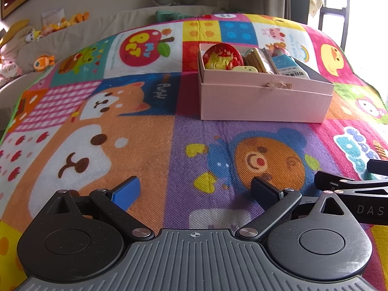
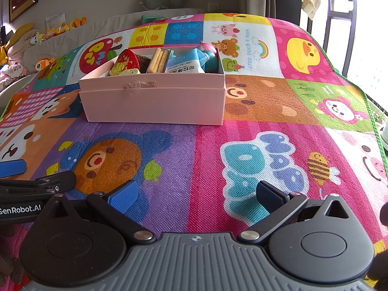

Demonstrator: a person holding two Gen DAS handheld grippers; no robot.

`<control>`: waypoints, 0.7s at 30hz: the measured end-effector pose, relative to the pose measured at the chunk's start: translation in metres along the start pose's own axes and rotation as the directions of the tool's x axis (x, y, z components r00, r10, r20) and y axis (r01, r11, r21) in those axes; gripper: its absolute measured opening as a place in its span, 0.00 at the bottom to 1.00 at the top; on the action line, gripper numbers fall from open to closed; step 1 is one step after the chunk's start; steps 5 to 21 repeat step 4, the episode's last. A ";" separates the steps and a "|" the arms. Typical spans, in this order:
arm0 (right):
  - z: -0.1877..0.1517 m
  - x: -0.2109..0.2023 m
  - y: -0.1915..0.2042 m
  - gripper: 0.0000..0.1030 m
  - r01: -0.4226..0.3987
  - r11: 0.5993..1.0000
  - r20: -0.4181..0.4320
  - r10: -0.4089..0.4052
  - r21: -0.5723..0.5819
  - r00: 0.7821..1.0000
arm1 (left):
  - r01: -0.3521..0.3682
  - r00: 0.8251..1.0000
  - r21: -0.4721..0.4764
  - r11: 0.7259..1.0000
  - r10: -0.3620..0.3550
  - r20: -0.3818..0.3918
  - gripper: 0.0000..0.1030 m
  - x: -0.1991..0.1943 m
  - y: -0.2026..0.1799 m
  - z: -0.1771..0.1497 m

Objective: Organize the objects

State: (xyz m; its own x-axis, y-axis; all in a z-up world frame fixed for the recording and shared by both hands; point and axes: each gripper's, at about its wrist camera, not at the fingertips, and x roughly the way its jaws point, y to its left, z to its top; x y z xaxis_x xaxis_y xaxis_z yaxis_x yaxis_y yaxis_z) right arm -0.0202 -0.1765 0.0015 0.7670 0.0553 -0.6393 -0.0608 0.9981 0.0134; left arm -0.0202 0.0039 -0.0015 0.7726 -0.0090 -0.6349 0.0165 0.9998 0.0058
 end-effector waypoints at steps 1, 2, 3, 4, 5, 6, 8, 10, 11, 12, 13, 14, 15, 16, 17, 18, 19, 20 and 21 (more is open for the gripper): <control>0.000 0.000 0.000 1.00 0.000 1.000 0.000 0.000 0.000 1.000 | 0.000 1.000 0.001 1.000 0.000 0.000 0.98 0.000 0.001 0.000; 0.000 0.000 0.000 1.00 0.000 1.000 0.000 0.000 0.000 1.000 | 0.002 1.000 -0.001 1.000 -0.002 0.000 0.98 0.001 0.002 0.000; 0.000 0.000 0.000 1.00 0.000 1.000 0.000 0.000 0.000 1.000 | 0.003 1.000 -0.003 1.000 -0.003 0.000 0.98 0.000 0.002 0.000; 0.000 0.000 0.000 1.00 0.000 1.000 0.000 0.000 0.000 1.000 | 0.002 1.000 -0.002 1.000 -0.002 0.001 0.98 0.000 0.002 0.000; 0.000 0.000 0.000 1.00 0.000 1.000 0.000 0.000 0.000 1.000 | 0.002 1.000 -0.002 1.000 -0.002 0.001 0.98 0.000 0.002 0.000; 0.000 0.000 0.000 1.00 0.000 1.000 0.000 0.000 0.000 1.000 | 0.002 1.000 -0.002 1.000 -0.002 0.001 0.98 0.000 0.002 0.000; 0.000 0.000 0.000 1.00 0.000 1.000 0.000 0.000 0.000 1.000 | 0.002 1.000 -0.002 1.000 -0.002 0.001 0.98 0.000 0.002 0.000; 0.000 0.000 0.000 1.00 0.000 1.000 0.000 0.000 0.000 1.000 | 0.002 1.000 -0.002 1.000 -0.002 0.001 0.98 0.000 0.002 0.000; 0.000 0.000 0.000 1.00 0.000 1.000 0.000 0.000 0.000 1.000 | 0.002 1.000 -0.002 1.000 -0.002 0.001 0.98 0.000 0.002 0.000; 0.000 0.000 0.000 1.00 0.000 1.000 0.000 0.000 0.000 1.000 | 0.002 1.000 -0.002 1.000 -0.002 0.001 0.98 0.000 0.002 0.000; 0.000 0.000 0.000 1.00 0.000 1.000 0.000 0.000 0.000 1.000 | 0.002 1.000 -0.002 1.000 -0.002 0.001 0.98 0.000 0.002 0.000; 0.000 0.000 0.000 1.00 0.000 1.000 0.000 0.000 0.000 1.000 | 0.002 1.000 -0.002 1.000 -0.002 0.001 0.98 0.000 0.002 0.000; 0.000 0.000 0.000 1.00 0.000 1.000 0.000 0.000 0.000 1.000 | 0.002 1.000 -0.002 1.000 -0.002 0.001 0.98 0.000 0.002 0.000; 0.000 0.000 0.000 1.00 0.000 1.000 0.000 0.000 0.000 1.000 | 0.002 1.000 -0.002 1.000 -0.002 0.001 0.98 0.000 0.002 0.000; 0.000 0.000 0.000 1.00 0.000 1.000 0.000 0.000 0.000 1.000 | 0.002 1.000 -0.002 1.000 -0.002 0.001 0.98 0.000 0.002 0.000; 0.000 0.000 0.000 1.00 0.000 1.000 0.000 0.000 0.000 1.000 | 0.002 1.000 -0.002 1.000 -0.002 0.001 0.98 0.000 0.002 0.000; 0.000 0.000 0.000 1.00 0.000 1.000 0.000 0.000 0.000 1.000 | 0.002 1.000 -0.002 1.000 -0.002 0.001 0.98 0.000 0.002 0.000; 0.000 0.000 0.000 1.00 0.000 1.000 0.000 0.000 0.000 1.000 | 0.002 1.000 -0.002 1.000 -0.002 0.001 0.98 0.000 0.002 0.000; 0.000 0.000 0.000 1.00 0.000 1.000 0.000 0.000 0.000 1.000 | 0.002 1.000 -0.002 1.000 -0.002 0.001 0.98 0.000 0.002 0.000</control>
